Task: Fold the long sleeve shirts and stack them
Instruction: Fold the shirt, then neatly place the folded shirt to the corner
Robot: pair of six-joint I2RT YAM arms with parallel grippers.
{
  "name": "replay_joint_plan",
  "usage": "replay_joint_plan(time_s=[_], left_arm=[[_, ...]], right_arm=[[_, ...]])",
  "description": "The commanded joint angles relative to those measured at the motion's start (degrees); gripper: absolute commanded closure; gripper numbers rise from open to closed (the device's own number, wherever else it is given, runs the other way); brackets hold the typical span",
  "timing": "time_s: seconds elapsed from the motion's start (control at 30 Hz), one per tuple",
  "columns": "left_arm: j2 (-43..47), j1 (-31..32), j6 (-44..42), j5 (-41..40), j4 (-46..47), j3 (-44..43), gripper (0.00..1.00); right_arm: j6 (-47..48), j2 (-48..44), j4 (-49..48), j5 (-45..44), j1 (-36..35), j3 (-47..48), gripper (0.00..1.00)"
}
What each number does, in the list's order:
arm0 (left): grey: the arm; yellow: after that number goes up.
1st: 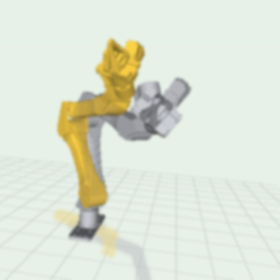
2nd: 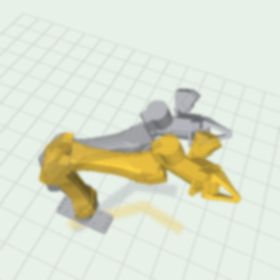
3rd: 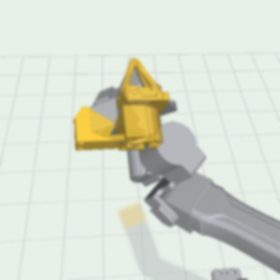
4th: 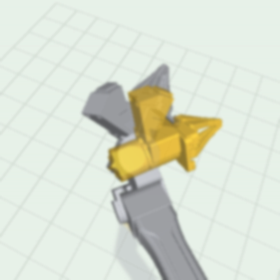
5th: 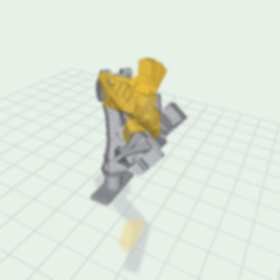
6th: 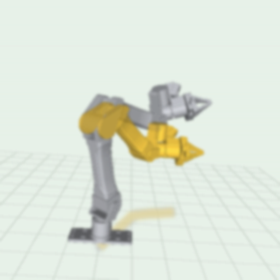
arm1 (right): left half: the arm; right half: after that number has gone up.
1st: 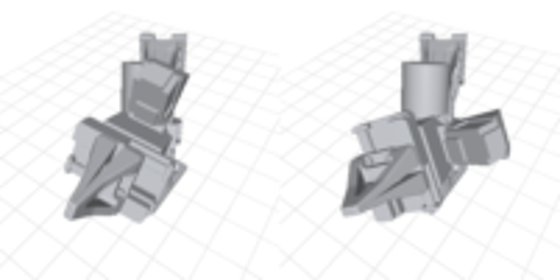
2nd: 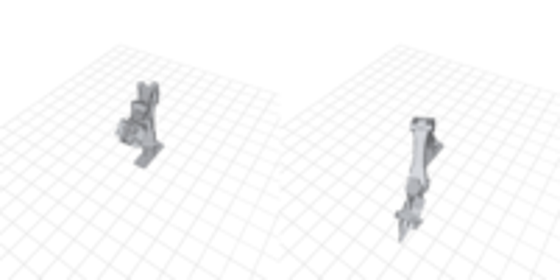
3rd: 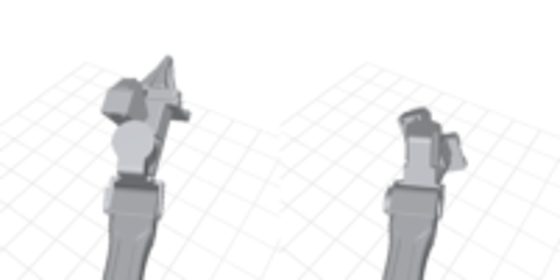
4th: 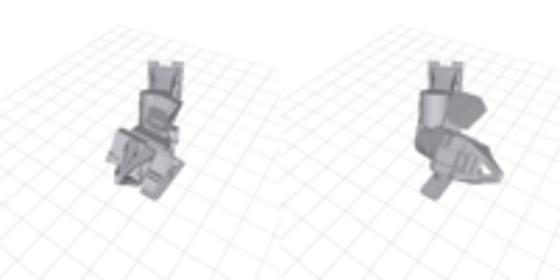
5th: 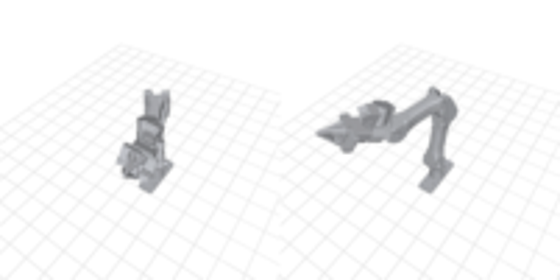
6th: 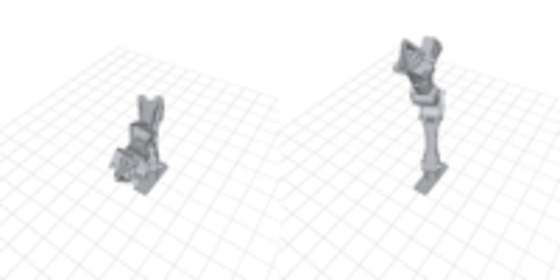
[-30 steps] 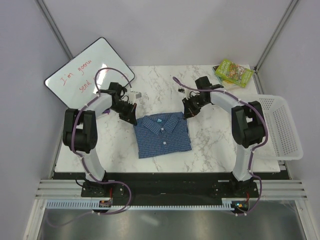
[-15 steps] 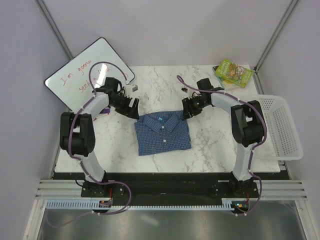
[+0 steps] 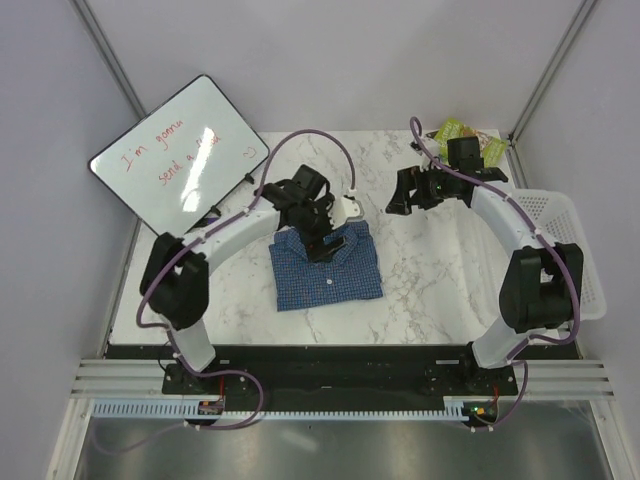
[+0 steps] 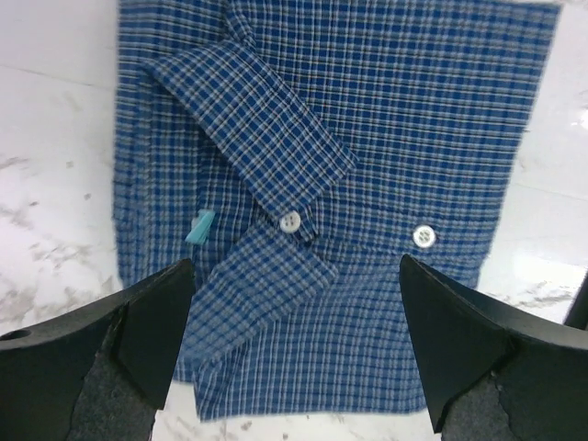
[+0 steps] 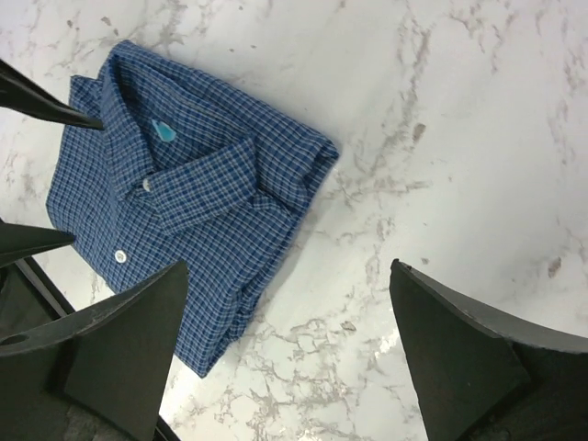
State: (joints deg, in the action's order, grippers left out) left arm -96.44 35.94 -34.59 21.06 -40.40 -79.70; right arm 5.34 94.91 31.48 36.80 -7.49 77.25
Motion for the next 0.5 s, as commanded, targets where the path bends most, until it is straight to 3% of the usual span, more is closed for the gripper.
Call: replay_joint_plan(time_s=[0.0,0.13,0.27,0.47], left_arm=[[-9.45,1.49,-5.75,-1.81,-2.58,-5.71,0.01],[-16.04,3.34,-7.94,-4.78,-2.84,-7.31,0.01],[-18.61,3.87,-9.79,-7.34,-4.16,-2.67,0.02],[-9.83,-1.29,-17.26,-10.69,-4.94,17.17,0.04]], right_arm=[[1.42,-2.27,2.70,0.56,2.65,-1.66,0.02],[2.21,-2.10,3.41,0.29,4.32,-2.02,0.02],[3.00,-1.66,4.63,0.03,5.11,-1.41,0.02],[3.44,-2.28,5.43,-0.14,5.55,-0.44,0.02]])
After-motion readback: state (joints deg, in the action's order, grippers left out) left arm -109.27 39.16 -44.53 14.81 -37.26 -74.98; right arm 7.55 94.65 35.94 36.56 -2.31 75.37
